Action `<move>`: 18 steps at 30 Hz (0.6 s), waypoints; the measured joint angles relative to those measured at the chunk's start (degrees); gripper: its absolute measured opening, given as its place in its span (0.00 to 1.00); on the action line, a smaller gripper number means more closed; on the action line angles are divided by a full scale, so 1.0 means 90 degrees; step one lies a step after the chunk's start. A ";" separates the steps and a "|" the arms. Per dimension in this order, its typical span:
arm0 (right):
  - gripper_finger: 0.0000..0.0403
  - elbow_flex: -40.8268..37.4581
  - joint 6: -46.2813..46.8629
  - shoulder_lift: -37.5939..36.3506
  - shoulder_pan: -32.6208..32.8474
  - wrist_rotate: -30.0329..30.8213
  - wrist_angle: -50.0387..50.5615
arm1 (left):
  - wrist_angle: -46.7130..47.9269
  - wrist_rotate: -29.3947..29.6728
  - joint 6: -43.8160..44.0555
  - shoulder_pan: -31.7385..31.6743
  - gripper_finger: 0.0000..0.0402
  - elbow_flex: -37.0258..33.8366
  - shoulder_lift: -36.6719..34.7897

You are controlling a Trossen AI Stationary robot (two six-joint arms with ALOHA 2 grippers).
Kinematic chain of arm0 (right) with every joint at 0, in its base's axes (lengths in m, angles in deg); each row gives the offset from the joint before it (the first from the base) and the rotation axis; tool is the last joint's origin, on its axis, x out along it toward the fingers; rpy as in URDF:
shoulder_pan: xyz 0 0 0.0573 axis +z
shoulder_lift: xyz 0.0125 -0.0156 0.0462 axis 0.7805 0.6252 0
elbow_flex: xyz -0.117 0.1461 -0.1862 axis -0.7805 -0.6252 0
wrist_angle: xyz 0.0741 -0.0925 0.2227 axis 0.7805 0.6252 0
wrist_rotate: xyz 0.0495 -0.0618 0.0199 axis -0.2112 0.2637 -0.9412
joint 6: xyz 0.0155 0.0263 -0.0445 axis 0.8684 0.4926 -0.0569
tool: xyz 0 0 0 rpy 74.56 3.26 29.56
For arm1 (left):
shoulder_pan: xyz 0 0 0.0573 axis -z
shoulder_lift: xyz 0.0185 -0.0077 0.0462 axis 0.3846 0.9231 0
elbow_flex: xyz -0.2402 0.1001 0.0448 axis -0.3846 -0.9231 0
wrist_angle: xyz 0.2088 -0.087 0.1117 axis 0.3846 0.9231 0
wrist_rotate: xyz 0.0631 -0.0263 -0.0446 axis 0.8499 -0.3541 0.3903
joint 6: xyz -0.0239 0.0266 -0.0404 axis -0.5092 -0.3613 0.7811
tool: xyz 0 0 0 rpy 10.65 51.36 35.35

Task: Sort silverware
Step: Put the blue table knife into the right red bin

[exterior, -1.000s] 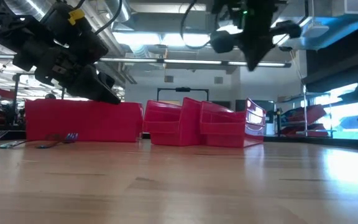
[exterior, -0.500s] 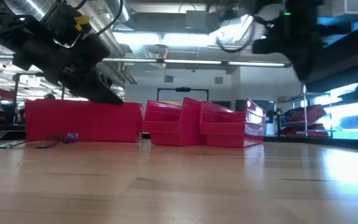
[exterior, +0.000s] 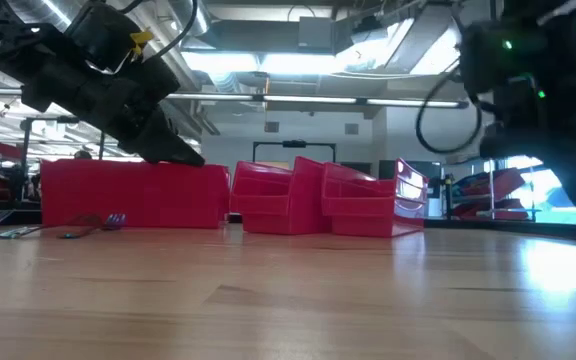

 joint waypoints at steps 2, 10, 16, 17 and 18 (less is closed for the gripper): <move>0.00 -0.0199 0.0042 0.0019 -0.0002 -0.0008 -0.0116 | -0.0026 0.0041 0.0012 -0.0002 0.00 0.0000 0.0000; 0.00 -0.0278 0.0078 0.0039 -0.0002 0.0074 -0.0176 | -0.0021 0.0041 0.0181 0.0000 0.00 0.0000 0.0000; 0.00 -0.0280 -0.0238 0.0350 -0.0002 -0.0044 -0.0155 | -0.0024 0.0272 0.0179 -0.0002 0.00 0.0000 0.0000; 0.00 -0.0280 -0.0400 0.0434 -0.0002 -0.0201 -0.0141 | -0.0021 0.0304 0.0179 0.0000 0.00 -0.0002 0.0000; 0.00 -0.0280 -0.0563 0.0515 -0.0002 -0.0356 -0.0137 | -0.0021 0.0329 0.0179 0.0000 0.00 -0.0002 0.0000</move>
